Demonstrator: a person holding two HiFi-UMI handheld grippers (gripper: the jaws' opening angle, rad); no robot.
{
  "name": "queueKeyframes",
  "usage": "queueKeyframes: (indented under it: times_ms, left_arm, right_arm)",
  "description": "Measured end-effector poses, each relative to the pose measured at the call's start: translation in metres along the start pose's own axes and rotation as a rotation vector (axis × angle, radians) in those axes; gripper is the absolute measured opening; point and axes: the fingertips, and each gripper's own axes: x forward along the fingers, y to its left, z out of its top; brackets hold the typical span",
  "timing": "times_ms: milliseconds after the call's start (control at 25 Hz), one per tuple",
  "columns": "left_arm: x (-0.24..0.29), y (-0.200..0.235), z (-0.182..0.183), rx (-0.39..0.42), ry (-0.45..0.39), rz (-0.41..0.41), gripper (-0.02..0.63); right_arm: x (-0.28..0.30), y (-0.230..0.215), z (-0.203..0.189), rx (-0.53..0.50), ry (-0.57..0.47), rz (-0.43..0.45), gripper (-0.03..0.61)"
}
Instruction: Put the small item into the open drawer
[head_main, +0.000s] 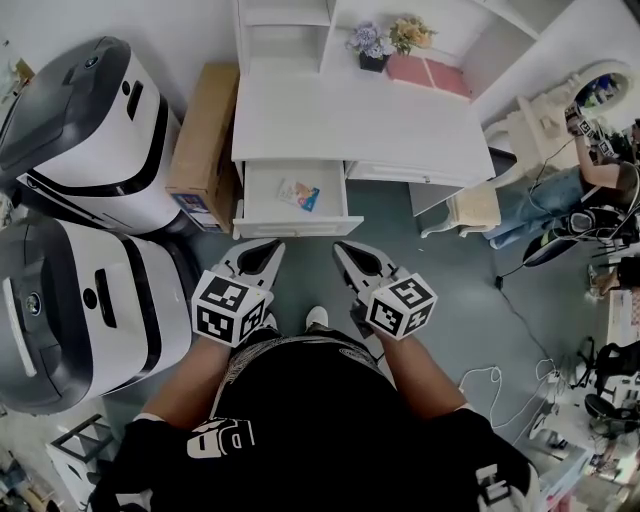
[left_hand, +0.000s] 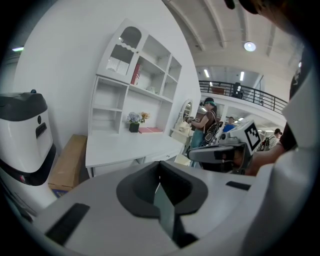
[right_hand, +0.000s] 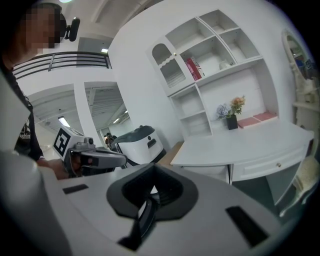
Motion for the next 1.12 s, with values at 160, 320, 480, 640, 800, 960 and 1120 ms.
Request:
queueKeyframes:
  times_ms: [160, 320, 480, 640, 800, 960, 1120]
  left_arm:
    - [-0.0007, -0.0035, -0.0061, 0.0, 0.011, -0.011, 0.014]
    - [-0.0012, -0.0052, -0.007, 0.009, 0.014, -0.014, 0.014]
    - [-0.0035, -0.0035, -0.0067, 0.013, 0.01, -0.006, 0.014]
    - [-0.0054, -0.0017, -0.0067, 0.007, 0.008, 0.0, 0.014]
    - [-0.0058, -0.0025, -0.0089, 0.004, 0.01, 0.001, 0.014]
    - [-0.0064, -0.0033, -0.0093, 0.009, 0.008, -0.001, 0.014]
    - [-0.0061, -0.0025, -0.0065, 0.015, 0.005, 0.001, 0.014]
  right_arm:
    - [0.0, 0.0025, -0.0034, 0.002, 0.002, -0.005, 0.006]
    - [0.0012, 0.0043, -0.0049, -0.001, 0.006, -0.003, 0.006]
    - [0.0012, 0.0069, -0.0056, -0.004, 0.007, 0.0, 0.006]
    - [0.0005, 0.0074, -0.0055, -0.002, 0.01, 0.0, 0.006]
    - [0.0, 0.0078, -0.0065, 0.0, 0.011, 0.002, 0.006]
    - [0.0002, 0.0094, -0.0072, -0.001, 0.011, 0.003, 0.006]
    - [0.0005, 0.0087, -0.0065, -0.004, 0.013, 0.005, 0.006]
